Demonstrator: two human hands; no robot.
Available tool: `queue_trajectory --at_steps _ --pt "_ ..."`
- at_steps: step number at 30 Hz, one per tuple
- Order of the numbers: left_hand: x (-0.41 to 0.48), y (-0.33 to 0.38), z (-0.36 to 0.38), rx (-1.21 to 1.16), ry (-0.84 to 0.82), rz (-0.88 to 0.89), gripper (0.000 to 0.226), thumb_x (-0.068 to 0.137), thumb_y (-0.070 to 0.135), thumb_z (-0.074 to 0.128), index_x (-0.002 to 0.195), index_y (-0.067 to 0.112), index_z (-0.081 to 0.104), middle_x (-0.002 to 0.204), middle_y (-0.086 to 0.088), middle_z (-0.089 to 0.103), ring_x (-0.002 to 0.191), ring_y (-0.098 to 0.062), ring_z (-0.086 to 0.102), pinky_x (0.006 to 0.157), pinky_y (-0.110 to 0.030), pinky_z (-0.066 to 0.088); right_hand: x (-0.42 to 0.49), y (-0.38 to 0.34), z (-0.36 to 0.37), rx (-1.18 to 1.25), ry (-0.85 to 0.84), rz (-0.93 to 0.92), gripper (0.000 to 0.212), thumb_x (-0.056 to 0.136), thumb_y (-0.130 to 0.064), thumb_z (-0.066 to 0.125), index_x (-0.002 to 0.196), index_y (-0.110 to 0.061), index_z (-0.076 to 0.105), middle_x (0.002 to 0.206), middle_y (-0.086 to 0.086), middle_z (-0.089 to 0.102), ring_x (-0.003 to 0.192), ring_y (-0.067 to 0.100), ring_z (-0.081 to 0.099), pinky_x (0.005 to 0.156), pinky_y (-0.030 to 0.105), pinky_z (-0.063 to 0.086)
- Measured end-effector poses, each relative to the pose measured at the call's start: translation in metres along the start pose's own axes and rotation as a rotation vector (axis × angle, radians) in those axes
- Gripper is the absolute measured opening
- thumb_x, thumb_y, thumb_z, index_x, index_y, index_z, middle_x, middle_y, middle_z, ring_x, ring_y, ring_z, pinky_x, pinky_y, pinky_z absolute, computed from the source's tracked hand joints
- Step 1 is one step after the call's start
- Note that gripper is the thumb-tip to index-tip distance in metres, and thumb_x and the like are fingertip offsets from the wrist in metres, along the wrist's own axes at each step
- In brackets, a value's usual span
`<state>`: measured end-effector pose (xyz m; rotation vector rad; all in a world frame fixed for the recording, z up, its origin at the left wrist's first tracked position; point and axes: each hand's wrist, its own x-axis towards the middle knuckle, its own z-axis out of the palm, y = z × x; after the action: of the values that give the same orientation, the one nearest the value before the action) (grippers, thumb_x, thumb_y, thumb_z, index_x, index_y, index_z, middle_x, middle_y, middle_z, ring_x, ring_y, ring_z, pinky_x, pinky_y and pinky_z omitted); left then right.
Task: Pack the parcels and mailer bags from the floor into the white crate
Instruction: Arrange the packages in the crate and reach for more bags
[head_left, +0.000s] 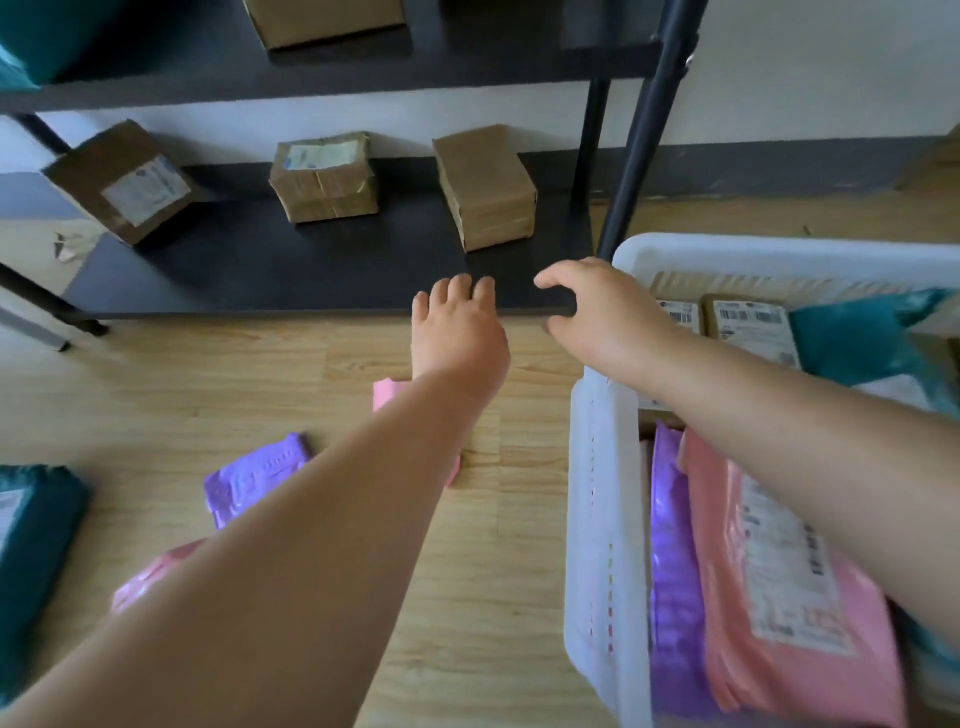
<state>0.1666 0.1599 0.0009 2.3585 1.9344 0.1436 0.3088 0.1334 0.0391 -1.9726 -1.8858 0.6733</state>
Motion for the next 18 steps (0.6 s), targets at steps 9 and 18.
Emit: queue_trajectory --at_steps 9,18 --pt "-0.058 -0.015 -0.076 -0.081 -0.118 -0.175 0.048 0.097 0.021 0.039 0.145 0.018 0.034 0.149 -0.003 0.037 0.139 -0.023 0.030 0.116 -0.038 0.022 -0.030 -0.039 -0.045 -0.051 -0.165 0.134 0.053 0.088 -0.018 0.062 0.139 -0.022 0.048 0.143 0.002 0.045 0.125 0.022 0.050 0.095 0.032 0.043" --pt "-0.160 -0.054 -0.164 -0.121 -0.196 -0.395 0.045 0.090 0.017 0.046 0.135 0.018 0.043 0.136 -0.002 0.047 0.127 -0.025 0.039 0.106 -0.035 0.026 -0.073 -0.129 -0.069 -0.138 -0.354 0.133 0.051 0.089 -0.016 0.057 0.139 -0.023 0.046 0.139 0.004 0.045 0.122 0.024 0.051 0.086 0.031 0.044"
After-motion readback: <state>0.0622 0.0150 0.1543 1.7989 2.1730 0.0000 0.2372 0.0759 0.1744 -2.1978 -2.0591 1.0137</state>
